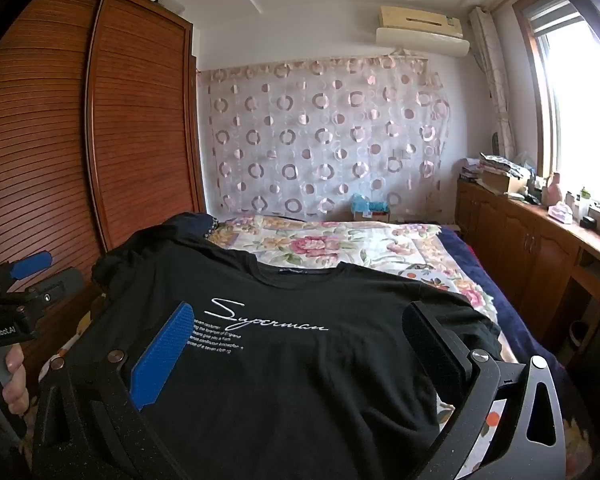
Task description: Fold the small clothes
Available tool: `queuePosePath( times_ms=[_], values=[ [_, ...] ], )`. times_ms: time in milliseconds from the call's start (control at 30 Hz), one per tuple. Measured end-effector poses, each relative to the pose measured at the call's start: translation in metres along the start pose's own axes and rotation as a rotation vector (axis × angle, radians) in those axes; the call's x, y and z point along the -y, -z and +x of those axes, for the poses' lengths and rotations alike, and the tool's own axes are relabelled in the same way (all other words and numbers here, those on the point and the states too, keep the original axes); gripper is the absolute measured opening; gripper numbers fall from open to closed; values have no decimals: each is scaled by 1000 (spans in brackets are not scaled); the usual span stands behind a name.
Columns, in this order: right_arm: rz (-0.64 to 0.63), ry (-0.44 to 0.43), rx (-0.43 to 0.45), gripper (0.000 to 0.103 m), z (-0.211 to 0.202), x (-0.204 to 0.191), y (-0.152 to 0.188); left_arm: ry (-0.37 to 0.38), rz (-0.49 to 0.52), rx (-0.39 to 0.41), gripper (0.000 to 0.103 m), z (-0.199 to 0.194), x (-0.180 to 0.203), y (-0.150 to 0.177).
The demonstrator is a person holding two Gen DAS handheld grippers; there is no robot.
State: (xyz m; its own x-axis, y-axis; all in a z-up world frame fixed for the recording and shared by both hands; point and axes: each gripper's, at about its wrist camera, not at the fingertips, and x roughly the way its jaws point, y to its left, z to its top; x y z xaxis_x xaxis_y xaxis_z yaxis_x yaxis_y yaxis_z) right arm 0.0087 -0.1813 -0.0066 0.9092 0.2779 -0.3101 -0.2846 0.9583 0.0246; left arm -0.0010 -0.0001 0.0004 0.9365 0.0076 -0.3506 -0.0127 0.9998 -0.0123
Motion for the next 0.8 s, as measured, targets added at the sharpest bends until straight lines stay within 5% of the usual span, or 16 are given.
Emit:
queuePosePath(
  times_ms=[800],
  values=[
    [-7,-29,-24,103,5,-4,4,7,6,-29,103,7,-14,0]
  ],
)
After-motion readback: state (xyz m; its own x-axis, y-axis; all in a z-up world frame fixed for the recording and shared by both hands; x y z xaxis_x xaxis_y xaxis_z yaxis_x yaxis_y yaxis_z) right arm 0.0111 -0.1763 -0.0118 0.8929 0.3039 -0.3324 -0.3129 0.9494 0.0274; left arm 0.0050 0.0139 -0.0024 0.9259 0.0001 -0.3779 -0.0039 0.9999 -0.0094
